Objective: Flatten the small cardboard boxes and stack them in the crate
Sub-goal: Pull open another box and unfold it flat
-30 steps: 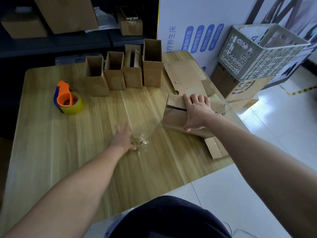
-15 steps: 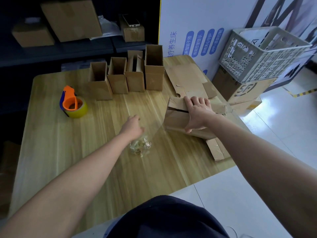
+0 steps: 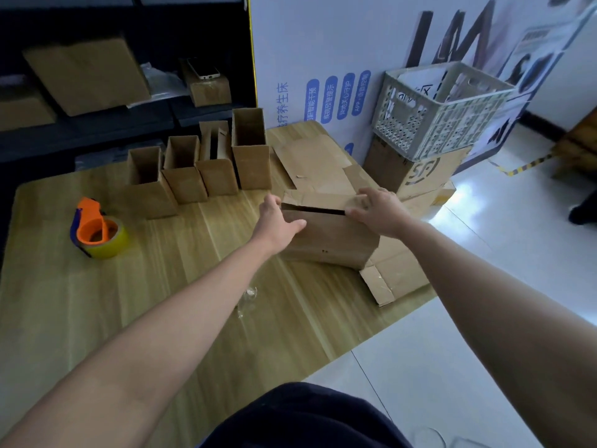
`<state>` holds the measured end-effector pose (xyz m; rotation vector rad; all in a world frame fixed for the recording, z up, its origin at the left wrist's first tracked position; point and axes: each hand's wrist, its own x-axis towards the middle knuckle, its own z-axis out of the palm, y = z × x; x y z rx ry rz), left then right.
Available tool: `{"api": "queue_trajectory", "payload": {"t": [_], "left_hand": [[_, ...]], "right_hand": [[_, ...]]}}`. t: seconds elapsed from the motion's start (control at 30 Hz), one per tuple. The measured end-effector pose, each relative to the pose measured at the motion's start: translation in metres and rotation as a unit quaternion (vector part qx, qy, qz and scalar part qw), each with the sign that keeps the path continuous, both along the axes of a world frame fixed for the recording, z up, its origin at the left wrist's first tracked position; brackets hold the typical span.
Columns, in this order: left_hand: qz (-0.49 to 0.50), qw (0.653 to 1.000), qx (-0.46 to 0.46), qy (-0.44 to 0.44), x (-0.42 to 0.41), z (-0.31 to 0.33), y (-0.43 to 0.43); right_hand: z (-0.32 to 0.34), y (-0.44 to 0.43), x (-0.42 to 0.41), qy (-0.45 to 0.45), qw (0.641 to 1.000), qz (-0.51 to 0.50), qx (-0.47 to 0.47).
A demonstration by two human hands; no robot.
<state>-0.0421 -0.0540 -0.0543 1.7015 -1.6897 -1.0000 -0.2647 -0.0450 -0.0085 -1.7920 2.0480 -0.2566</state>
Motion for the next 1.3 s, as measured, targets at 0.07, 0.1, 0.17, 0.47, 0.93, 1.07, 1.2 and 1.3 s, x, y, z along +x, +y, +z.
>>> {"api": "queue_trajectory", "payload": {"t": [0.07,0.1,0.17,0.47,0.93,1.07,1.2,1.3], "left_hand": [[0.018,1.000,0.012,0.006,-0.003,-0.001,-0.002],[0.032,0.999,0.025,0.016,-0.004,-0.002,-0.004],[0.064,0.995,0.053,0.046,-0.006,-0.004,-0.005],[0.151,0.961,0.104,0.205,-0.001,-0.005,-0.007],[0.101,0.977,0.186,-0.021,0.007,0.018,-0.019],[0.101,0.985,0.112,-0.085,0.005,0.009,-0.014],[0.123,0.985,0.079,-0.087,0.003,0.010,-0.007],[0.128,0.985,0.081,-0.081,0.006,0.011,-0.005]], "right_hand": [[-0.002,-0.002,0.001,-0.015,0.999,-0.037,-0.010],[-0.003,-0.002,0.002,-0.015,0.998,-0.050,-0.017],[-0.005,-0.004,0.004,-0.015,0.997,-0.066,-0.034],[0.000,-0.010,0.009,0.028,0.993,-0.068,-0.096],[-0.005,0.003,0.018,-0.093,0.979,-0.122,-0.135],[-0.007,0.009,0.017,-0.140,0.979,-0.118,-0.091],[-0.009,0.009,0.016,-0.139,0.983,-0.112,-0.051],[-0.008,0.008,0.018,-0.131,0.983,-0.118,-0.048]]}}
